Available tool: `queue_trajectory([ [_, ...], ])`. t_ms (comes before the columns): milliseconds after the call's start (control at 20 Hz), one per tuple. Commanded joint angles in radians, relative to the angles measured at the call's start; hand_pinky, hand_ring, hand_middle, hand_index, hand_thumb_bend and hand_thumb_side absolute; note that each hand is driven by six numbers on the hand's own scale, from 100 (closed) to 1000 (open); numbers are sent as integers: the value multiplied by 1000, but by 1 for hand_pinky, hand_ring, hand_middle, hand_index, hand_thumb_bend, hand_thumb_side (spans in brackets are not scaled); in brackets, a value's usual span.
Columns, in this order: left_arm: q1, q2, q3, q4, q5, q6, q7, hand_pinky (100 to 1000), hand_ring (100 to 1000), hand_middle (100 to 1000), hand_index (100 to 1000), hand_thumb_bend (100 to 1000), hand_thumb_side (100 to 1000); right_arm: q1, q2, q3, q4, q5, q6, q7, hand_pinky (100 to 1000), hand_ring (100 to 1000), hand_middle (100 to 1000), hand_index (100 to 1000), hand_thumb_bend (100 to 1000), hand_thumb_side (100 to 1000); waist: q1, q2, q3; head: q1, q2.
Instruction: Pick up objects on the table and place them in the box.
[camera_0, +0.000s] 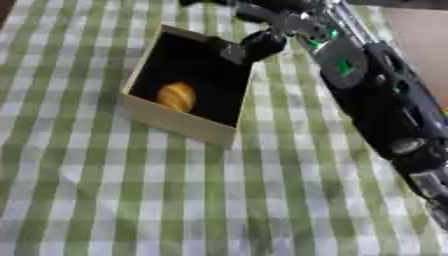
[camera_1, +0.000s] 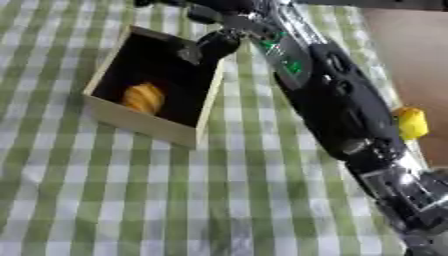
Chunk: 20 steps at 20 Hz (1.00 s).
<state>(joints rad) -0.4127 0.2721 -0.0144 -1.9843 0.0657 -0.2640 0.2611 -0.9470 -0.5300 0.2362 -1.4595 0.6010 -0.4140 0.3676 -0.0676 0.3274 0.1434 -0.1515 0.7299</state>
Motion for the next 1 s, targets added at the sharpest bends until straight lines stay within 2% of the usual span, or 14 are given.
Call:
queue_trajectory([
  [50, -2, 21, 10, -16, -11, 2, 8, 661, 792, 755, 827, 266, 621, 40, -149, -57, -79, -69, 40, -2, 879, 917, 836, 934, 100, 100, 5, -20, -7, 15, 5],
  [250, 5, 27, 15, -16, -19, 1, 15, 660, 792, 755, 827, 263, 622, 181, -287, -127, -166, -107, 79, -37, 876, 921, 842, 938, 100, 100, 12, -16, -22, 26, 8],
  [500, 9, 32, 19, -16, -28, 0, 22, 660, 794, 756, 827, 261, 627, 425, -432, -209, -238, -92, 105, -116, 877, 933, 854, 945, 100, 114, 21, -6, -44, 42, 4],
  [750, 11, 33, 22, -16, -35, 2, 24, 659, 794, 757, 828, 259, 628, 615, -485, -276, -288, -56, 114, -182, 880, 938, 859, 949, 100, 155, 31, 2, -57, 47, 3],
  [800, 11, 33, 23, -16, -35, 2, 25, 659, 794, 757, 827, 258, 627, 647, -489, -285, -296, -52, 115, -189, 881, 939, 859, 950, 123, 152, 33, 2, -60, 47, 3],
  [850, 11, 34, 23, -16, -36, 2, 26, 659, 794, 757, 827, 257, 628, 675, -492, -293, -305, -49, 115, -194, 882, 939, 860, 951, 100, 188, 34, 3, -62, 47, 2],
  [1000, 12, 34, 23, -16, -39, 4, 26, 659, 795, 757, 827, 257, 629, 757, -490, -315, -343, -44, 113, -199, 882, 938, 859, 950, 100, 204, 35, 3, -68, 55, 0],
])
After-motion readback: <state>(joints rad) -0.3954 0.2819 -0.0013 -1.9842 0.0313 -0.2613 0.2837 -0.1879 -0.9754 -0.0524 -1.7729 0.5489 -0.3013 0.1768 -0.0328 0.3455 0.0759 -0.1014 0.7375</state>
